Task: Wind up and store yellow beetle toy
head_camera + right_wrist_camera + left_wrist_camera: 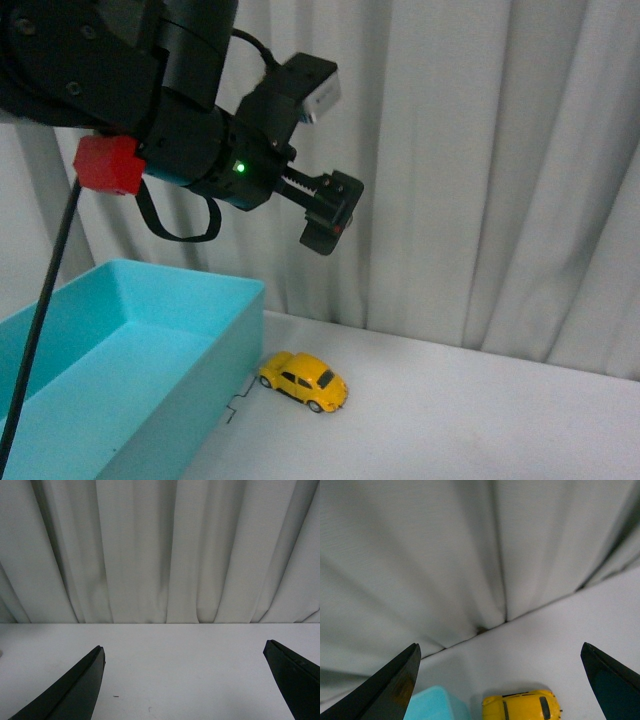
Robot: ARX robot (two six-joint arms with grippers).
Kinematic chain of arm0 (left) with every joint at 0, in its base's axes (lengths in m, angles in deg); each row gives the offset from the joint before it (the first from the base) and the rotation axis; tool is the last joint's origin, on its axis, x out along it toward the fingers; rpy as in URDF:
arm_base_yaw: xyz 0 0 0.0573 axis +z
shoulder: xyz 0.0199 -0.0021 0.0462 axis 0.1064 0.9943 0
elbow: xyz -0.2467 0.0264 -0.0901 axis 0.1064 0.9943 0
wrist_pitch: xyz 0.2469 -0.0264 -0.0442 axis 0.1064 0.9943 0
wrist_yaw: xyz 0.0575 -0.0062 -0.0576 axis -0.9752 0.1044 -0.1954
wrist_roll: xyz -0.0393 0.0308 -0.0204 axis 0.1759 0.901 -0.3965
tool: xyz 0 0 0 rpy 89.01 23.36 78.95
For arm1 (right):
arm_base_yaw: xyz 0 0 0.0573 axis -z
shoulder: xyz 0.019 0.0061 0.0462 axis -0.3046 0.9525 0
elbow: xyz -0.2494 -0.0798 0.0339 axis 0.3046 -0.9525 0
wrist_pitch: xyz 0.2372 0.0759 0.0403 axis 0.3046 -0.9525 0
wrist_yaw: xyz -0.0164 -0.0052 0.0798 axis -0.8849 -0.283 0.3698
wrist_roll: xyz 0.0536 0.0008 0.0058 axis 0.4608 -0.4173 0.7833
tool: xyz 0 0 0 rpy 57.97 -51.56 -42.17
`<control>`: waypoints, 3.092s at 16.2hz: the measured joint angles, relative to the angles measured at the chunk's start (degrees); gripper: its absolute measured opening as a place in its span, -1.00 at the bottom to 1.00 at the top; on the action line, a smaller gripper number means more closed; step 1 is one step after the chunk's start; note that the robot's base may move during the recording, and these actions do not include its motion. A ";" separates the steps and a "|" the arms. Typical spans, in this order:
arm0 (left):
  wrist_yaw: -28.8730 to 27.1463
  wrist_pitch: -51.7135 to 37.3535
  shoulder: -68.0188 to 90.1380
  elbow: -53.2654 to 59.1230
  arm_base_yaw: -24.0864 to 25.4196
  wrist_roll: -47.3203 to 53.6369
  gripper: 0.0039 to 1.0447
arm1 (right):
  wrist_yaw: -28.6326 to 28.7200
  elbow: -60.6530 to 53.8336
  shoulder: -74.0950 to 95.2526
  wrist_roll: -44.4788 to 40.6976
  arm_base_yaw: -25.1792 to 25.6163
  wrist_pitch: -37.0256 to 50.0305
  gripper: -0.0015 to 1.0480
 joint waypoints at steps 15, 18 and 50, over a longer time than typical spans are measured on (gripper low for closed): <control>-10.58 36.00 25.55 -23.19 -4.76 69.77 0.88 | 0.00 0.00 0.00 0.00 0.00 0.00 0.87; -10.58 35.85 26.12 -23.45 -4.74 69.77 0.88 | 0.00 0.00 0.00 0.02 0.00 0.00 0.87; 18.78 30.16 -4.96 -12.66 22.73 31.32 -0.39 | 0.00 0.00 0.00 0.02 0.00 0.00 0.87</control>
